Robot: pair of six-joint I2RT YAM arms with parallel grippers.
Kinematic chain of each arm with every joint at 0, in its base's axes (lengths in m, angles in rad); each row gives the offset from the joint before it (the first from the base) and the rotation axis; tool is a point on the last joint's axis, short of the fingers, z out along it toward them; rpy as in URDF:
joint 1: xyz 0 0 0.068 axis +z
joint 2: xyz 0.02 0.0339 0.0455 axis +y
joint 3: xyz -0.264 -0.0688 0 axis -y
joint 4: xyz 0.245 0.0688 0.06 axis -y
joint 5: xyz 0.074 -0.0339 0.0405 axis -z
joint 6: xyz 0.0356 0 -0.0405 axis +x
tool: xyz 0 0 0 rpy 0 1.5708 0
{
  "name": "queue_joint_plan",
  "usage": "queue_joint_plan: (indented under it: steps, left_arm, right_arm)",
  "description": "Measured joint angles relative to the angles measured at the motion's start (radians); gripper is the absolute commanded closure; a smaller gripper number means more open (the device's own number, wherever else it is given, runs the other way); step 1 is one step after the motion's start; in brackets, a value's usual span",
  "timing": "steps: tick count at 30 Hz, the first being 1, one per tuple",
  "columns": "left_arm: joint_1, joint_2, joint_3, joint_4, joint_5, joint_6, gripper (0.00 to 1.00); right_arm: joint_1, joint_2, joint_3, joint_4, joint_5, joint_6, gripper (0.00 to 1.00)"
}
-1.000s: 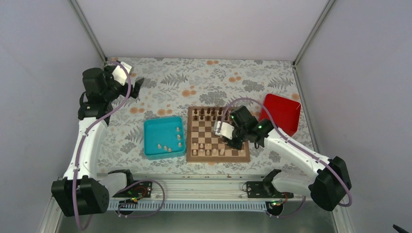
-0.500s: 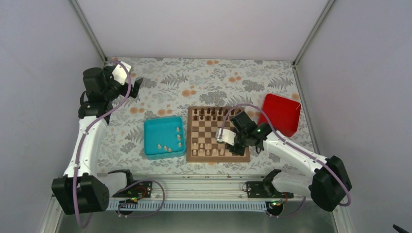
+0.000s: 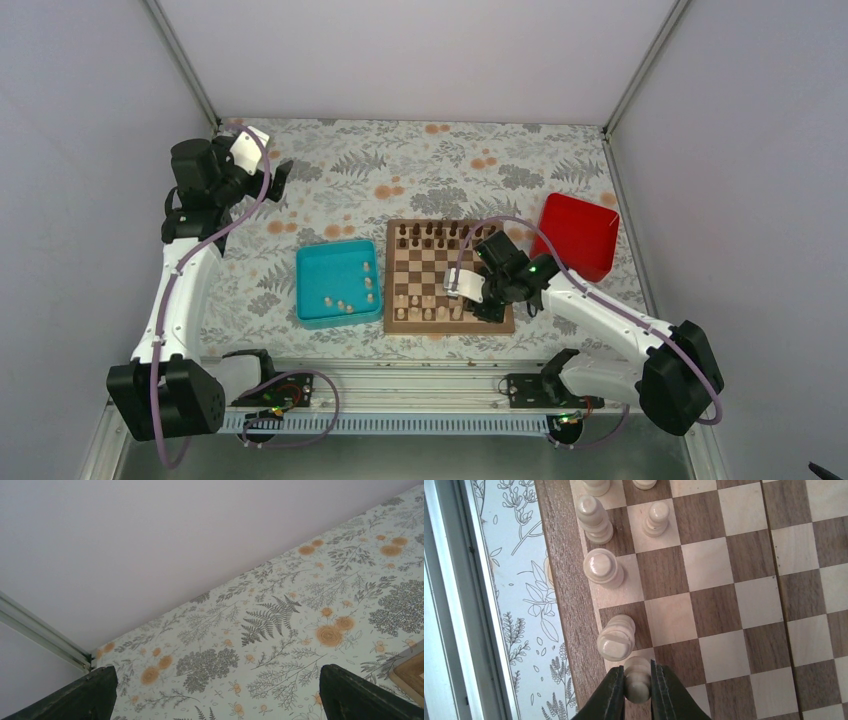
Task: Set up the chess pieces on the board
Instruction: Place the chess piece on the chessboard.
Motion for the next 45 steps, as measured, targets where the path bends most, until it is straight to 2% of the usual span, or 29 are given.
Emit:
queue_joint_plan:
  steps: [31,38,42,45]
  left_arm:
    - [0.006,0.012,0.000,-0.003,-0.003,0.000,0.00]
    - [0.006,0.012,0.000,-0.003,-0.003,0.001,0.00]
    - [0.006,0.013,0.000,-0.003,-0.003,0.001,0.00]
    - [0.006,0.013,0.000,-0.003,-0.003,0.001,0.00]
  right_arm:
    - [-0.006,0.034,-0.026,-0.002,-0.011,-0.029,0.86]
    - [-0.007,0.038,-0.028,-0.001,-0.011,-0.028,0.82]
    - [-0.011,0.039,-0.029,0.000,-0.011,-0.024,0.72]
    - [-0.014,0.039,-0.029,0.000,-0.007,-0.020,0.68]
